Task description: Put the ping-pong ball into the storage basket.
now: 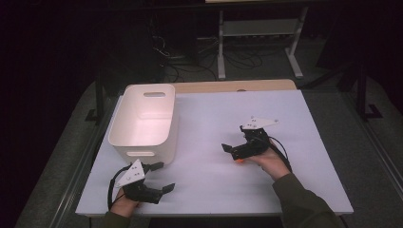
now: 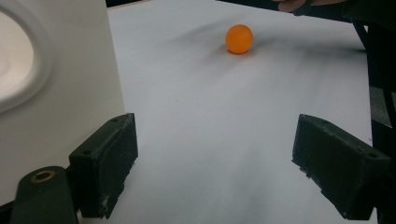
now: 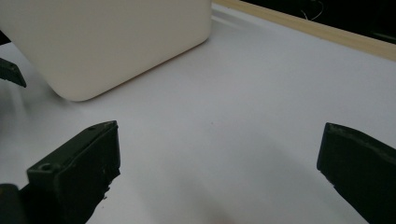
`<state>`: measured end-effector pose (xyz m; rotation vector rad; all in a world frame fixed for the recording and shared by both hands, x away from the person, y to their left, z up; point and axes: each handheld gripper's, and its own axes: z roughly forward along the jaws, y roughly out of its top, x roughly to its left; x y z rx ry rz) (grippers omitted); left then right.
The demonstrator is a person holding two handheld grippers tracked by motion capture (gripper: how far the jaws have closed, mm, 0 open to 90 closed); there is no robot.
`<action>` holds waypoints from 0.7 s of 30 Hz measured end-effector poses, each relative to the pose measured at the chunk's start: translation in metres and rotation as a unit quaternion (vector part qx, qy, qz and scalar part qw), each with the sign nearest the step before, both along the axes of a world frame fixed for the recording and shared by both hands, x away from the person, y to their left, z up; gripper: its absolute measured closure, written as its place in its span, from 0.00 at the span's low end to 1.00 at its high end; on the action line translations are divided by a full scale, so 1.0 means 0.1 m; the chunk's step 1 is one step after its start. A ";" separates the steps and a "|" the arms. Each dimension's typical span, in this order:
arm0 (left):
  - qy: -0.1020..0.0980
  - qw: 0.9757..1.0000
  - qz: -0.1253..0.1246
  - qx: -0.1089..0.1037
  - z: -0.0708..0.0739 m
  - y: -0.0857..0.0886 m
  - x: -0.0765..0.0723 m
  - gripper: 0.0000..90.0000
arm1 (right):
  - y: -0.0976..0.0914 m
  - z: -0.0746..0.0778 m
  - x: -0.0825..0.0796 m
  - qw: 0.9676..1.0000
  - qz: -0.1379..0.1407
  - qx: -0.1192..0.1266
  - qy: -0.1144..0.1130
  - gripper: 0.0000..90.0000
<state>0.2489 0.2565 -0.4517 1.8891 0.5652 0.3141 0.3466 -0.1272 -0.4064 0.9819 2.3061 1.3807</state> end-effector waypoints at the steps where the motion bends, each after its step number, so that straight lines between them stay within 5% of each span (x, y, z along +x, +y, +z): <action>1: 0.000 1.000 0.000 0.000 0.00 0.00 0.00 0.16 | 0.00 0.00 0.00 1.000 0.000 -0.001 0.000 0.00; 21: 0.000 1.000 -0.001 0.000 0.00 0.00 0.00 0.16 | -0.02 -0.03 0.00 1.000 0.008 -0.027 0.006 0.00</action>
